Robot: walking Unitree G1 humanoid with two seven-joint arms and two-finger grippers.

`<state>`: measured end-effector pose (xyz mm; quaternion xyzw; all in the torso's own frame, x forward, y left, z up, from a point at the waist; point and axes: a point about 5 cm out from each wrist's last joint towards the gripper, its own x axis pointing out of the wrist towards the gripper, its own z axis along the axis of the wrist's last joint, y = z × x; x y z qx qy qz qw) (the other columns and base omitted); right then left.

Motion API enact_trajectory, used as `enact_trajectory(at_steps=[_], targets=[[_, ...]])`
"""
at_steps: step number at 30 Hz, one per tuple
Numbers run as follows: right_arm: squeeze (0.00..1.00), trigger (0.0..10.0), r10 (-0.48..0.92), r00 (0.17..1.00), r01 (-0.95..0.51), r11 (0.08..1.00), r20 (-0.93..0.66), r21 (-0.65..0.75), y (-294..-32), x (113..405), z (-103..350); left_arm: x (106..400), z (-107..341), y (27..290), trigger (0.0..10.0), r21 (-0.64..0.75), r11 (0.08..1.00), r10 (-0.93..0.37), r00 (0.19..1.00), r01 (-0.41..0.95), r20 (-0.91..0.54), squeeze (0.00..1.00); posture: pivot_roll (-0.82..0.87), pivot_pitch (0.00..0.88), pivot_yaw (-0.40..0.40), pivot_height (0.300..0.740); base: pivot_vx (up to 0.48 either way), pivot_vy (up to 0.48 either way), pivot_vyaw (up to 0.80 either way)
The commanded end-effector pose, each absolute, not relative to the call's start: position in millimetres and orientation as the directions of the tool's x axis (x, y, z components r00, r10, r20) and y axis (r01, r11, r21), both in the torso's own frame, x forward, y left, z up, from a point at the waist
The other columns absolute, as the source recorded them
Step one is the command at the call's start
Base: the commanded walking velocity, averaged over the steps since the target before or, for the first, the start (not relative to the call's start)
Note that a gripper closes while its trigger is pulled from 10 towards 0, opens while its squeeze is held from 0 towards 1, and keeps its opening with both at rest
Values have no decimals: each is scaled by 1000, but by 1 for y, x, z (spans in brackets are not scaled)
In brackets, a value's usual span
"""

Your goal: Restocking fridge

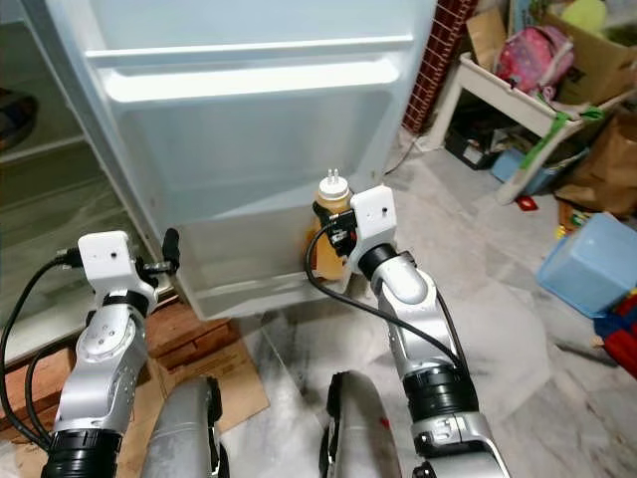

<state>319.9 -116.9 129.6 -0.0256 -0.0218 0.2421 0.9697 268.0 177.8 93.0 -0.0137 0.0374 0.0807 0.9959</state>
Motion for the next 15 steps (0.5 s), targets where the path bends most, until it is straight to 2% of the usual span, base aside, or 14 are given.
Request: enact_trajectory(at_steps=[1,2,4,5,9,15], targets=[[0,10000,505,862,-502,863,52,-53,-108,320,134,254,94,188,10000,21,980,199,976,-198,-85,0,46,130,-32,613,0,0,0],[0,10000,505,862,-502,863,52,-53,-108,320,134,254,94,188,10000,21,980,199,976,-198,-85,0,46,130,-32,613,0,0,0],[0,10000,526,848,-525,850,59,-38,-100,320,135,233,93,200,10000,63,969,246,965,-240,-97,0,97,191,-49,613,0,0,0],[0,10000,528,847,-527,849,60,-32,-98,321,135,229,93,203,10000,74,965,259,960,-253,-102,0,97,191,-49,613,0,0,0],[0,10000,557,829,-557,830,50,-29,-89,335,136,206,96,210,10000,100,951,305,945,-294,-122,0,159,234,-43,613,0,0,655],[0,10000,537,838,-537,843,90,-35,-88,349,151,204,96,203,10000,103,958,281,948,-267,-150,0,150,224,-43,613,0,0,75]])
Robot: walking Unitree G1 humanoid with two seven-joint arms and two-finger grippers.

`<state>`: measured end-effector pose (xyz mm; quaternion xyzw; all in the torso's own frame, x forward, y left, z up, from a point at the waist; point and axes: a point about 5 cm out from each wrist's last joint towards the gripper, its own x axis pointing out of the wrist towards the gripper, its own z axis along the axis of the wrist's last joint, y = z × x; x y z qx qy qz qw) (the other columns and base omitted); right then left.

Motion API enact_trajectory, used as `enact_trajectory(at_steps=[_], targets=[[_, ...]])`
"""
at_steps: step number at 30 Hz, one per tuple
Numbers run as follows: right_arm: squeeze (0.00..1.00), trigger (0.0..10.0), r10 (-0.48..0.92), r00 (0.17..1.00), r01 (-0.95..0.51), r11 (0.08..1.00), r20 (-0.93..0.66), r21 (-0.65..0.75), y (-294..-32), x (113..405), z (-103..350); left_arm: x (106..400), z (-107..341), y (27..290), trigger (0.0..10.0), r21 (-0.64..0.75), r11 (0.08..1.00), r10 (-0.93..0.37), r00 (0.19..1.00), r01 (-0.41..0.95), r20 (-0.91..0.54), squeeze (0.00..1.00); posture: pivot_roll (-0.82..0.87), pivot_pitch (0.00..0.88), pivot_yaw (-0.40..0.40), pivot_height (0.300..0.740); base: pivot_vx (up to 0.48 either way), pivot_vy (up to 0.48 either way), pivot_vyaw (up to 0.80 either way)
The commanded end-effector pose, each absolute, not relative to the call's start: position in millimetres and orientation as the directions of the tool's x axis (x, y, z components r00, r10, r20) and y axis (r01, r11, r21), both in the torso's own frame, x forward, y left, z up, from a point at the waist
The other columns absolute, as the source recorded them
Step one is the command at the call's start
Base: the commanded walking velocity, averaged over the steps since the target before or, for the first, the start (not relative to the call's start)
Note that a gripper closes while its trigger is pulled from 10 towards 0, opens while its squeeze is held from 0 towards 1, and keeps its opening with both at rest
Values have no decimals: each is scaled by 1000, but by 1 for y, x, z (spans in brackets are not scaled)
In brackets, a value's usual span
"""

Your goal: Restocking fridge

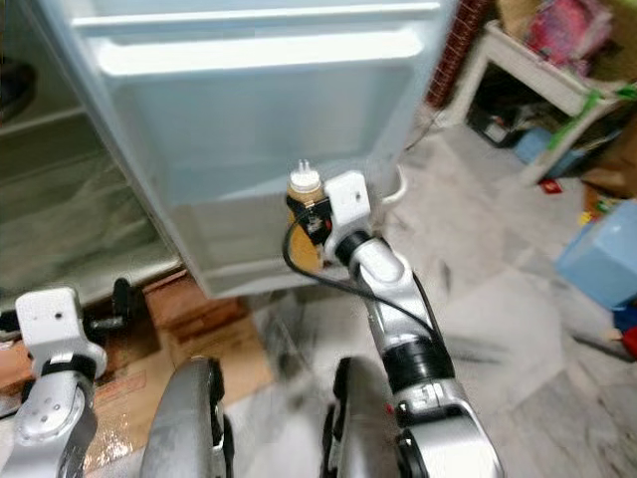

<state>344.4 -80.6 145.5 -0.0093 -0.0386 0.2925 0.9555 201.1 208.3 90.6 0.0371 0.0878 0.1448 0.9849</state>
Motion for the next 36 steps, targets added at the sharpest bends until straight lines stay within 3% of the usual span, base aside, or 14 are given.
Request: enact_trajectory(at_steps=[1,17,28,36], targets=[[0,10000,534,840,-533,845,99,-36,-88,350,153,206,97,201,10000,99,960,274,950,-262,-146,0,148,225,-45,613,0,0,0],[0,10000,601,792,-603,798,110,-15,-62,350,140,211,100,193,10000,88,958,283,948,-273,-144,0,157,220,-70,613,0,0,0],[0,10000,603,787,-607,795,129,-14,-62,352,140,216,102,191,10000,86,958,285,949,-275,-135,0,148,205,-66,613,0,0,0],[0,10000,606,782,-610,792,145,-18,-62,350,140,224,102,191,10000,92,957,287,949,-277,-128,0,137,192,-62,568,0,0,0]])
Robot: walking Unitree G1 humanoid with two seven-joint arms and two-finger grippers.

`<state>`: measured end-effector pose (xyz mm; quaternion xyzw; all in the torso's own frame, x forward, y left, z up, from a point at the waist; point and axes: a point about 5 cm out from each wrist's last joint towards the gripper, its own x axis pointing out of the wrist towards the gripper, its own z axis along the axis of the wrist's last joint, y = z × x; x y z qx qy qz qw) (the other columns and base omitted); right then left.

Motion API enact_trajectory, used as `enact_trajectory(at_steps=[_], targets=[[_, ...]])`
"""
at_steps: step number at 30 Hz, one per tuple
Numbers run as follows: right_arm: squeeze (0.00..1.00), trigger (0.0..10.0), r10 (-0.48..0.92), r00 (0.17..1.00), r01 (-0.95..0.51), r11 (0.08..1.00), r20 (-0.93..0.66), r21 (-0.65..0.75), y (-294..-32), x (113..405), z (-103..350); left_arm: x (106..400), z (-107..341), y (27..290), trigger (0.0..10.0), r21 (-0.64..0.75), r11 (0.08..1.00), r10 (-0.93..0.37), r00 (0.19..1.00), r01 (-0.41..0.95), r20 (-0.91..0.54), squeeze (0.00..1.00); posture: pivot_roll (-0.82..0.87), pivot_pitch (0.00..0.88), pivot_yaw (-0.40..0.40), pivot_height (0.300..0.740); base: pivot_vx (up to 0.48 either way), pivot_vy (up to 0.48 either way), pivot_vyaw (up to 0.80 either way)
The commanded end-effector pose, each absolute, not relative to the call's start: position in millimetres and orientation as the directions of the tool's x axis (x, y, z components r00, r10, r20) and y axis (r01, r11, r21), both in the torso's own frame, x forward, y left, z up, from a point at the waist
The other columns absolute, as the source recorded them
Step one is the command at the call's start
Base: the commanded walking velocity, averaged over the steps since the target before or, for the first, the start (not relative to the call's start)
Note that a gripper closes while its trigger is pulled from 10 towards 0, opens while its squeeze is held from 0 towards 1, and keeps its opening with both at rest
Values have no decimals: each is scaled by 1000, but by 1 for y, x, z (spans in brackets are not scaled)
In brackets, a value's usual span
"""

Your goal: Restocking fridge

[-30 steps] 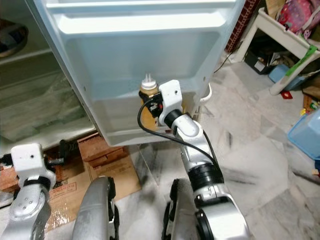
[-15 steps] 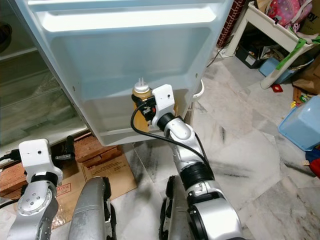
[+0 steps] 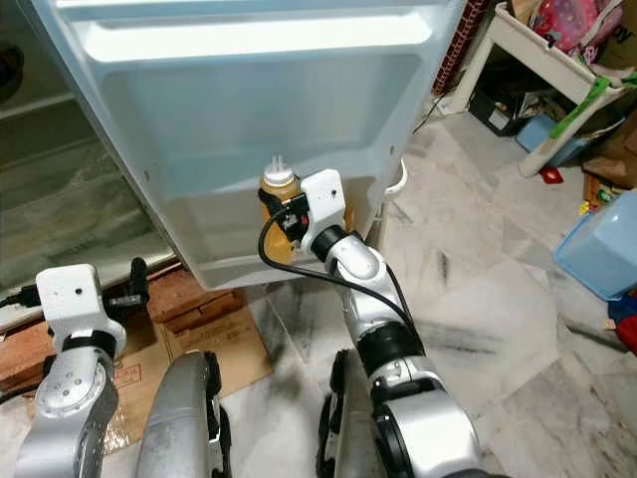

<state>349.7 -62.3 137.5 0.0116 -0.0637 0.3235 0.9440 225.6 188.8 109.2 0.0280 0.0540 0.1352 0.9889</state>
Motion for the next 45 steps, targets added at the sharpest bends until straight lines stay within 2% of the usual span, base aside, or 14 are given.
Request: enact_trajectory(at_steps=[1,8,12,14,15,20,30,32,36,40,45], targets=[[0,10000,607,782,-610,792,144,-20,-62,350,140,225,102,191,10000,93,956,288,949,-278,-126,0,137,192,-62,563,0,0,0],[0,10000,646,751,-642,763,140,-75,-57,345,138,226,104,193,10000,111,948,311,944,-299,-111,0,134,202,-67,563,0,0,0],[0,10000,661,747,-645,748,79,-154,-54,345,131,219,103,191,10000,119,946,314,943,-301,-111,0,148,230,-81,563,0,0,0],[0,10000,702,707,-689,711,87,-140,-49,343,129,215,104,189,10000,124,946,314,943,-300,-108,0,155,248,-89,563,0,0,0],[0,10000,724,684,-699,685,88,-205,-46,342,130,210,105,187,10000,130,946,311,945,-297,-105,0,164,268,-98,563,0,0,0],[0,10000,784,612,-739,614,104,-277,-40,340,135,197,111,182,10000,148,946,303,949,-288,-90,0,190,326,-115,563,0,0,0],[0,10000,816,551,-730,572,174,-374,-30,344,153,169,121,177,10000,166,950,281,955,-264,-90,0,233,411,-131,563,0,0,0],[0,10000,838,513,-713,536,184,-452,-23,342,159,162,125,172,10000,159,956,261,961,-245,-93,0,246,431,-134,563,0,0,0],[0,10000,867,474,-720,483,155,-498,-18,340,157,158,129,168,10000,154,961,246,965,-230,-95,0,258,444,-137,563,0,0,0],[0,10000,923,369,-689,348,105,-636,-7,327,151,150,133,166,10000,151,965,233,967,-216,-101,0,275,465,-142,563,0,0,0],[0,10000,954,292,-618,245,71,-747,4,315,147,145,133,165,10000,148,966,228,967,-210,-117,0,289,477,-144,563,0,0,0]])
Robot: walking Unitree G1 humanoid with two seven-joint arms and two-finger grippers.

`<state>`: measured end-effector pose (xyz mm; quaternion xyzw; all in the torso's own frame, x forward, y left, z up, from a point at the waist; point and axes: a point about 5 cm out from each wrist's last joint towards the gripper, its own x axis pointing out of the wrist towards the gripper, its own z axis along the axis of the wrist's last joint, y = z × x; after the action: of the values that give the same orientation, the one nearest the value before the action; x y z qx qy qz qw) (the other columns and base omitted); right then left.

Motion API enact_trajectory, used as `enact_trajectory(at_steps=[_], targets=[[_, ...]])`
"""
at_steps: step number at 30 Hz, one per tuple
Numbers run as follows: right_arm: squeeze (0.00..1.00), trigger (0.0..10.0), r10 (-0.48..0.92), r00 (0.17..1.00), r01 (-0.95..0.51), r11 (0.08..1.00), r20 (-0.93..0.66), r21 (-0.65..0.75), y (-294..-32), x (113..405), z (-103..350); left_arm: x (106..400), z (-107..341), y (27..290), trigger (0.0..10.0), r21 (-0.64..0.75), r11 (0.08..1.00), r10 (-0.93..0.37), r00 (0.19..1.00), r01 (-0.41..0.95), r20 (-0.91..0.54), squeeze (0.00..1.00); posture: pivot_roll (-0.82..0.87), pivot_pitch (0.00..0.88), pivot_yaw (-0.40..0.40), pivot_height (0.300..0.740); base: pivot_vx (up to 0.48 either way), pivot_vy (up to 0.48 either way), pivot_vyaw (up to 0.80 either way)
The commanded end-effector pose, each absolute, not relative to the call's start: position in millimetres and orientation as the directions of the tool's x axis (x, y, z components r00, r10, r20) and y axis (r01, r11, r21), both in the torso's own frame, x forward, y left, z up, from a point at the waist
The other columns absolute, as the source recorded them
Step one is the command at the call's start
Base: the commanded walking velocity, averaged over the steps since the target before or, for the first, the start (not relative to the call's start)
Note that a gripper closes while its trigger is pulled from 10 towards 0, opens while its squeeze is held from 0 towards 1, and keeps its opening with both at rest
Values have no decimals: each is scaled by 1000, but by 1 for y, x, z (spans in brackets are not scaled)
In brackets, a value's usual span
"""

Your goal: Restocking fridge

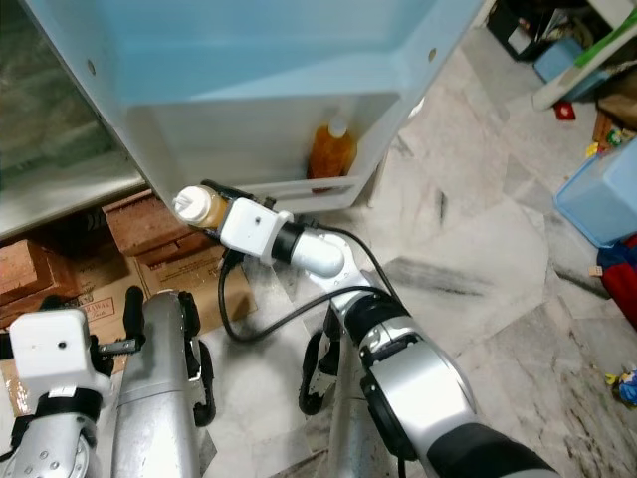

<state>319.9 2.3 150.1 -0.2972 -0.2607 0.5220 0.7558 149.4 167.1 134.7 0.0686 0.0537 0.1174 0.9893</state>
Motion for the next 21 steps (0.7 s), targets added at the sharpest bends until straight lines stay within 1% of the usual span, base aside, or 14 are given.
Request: enact_trajectory(at_steps=[1,3,6,7,8,10,11,13,14,15,18,21], targets=[[0,10000,954,292,-615,243,69,-750,4,315,146,144,134,165,10000,147,967,227,967,-209,-119,0,291,478,-144,563,0,0,0],[0,10000,953,296,-597,230,56,-768,6,314,143,143,135,164,10000,147,967,224,967,-206,-122,0,297,483,-138,563,0,0,0],[0,10000,943,327,-557,246,62,-793,7,318,146,141,136,163,10000,149,968,222,967,-203,-123,0,303,483,-134,563,0,0,0],[0,10000,934,348,-540,268,79,-798,7,321,150,141,137,163,10000,149,968,220,968,-202,-123,0,306,483,-130,563,0,0,0],[0,10000,934,348,-540,268,79,-798,7,321,150,141,137,163,10000,149,968,220,968,-202,-123,0,306,483,-130,563,0,0,0],[0,10000,904,406,-463,332,137,-822,6,332,165,142,138,163,10000,151,969,215,969,-195,-126,0,305,485,-125,563,0,0,0],[0,10000,904,406,-463,332,137,-822,6,332,165,142,138,163,10000,151,969,215,969,-195,-126,0,305,485,-125,563,0,0,0],[0,10000,867,464,-332,359,180,-873,0,344,179,143,139,163,10000,152,969,212,969,-192,-125,0,304,483,-126,563,0,0,0],[0,10000,867,464,-332,359,180,-873,0,344,179,143,139,163,10000,152,969,212,969,-192,-125,0,304,483,-126,563,0,0,0],[0,10000,849,493,-306,374,190,-876,-4,348,182,144,139,163,10000,152,970,211,969,-192,-125,0,303,484,-127,563,0,0,0],[0,10000,817,542,-267,391,198,-881,-13,355,183,144,140,162,10000,151,970,211,969,-192,-126,0,303,485,-129,563,0,0,0],[0,10000,803,562,-245,389,196,-888,-17,357,182,144,140,162,10000,151,970,211,969,-191,-127,0,303,485,-130,563,0,0,0]])
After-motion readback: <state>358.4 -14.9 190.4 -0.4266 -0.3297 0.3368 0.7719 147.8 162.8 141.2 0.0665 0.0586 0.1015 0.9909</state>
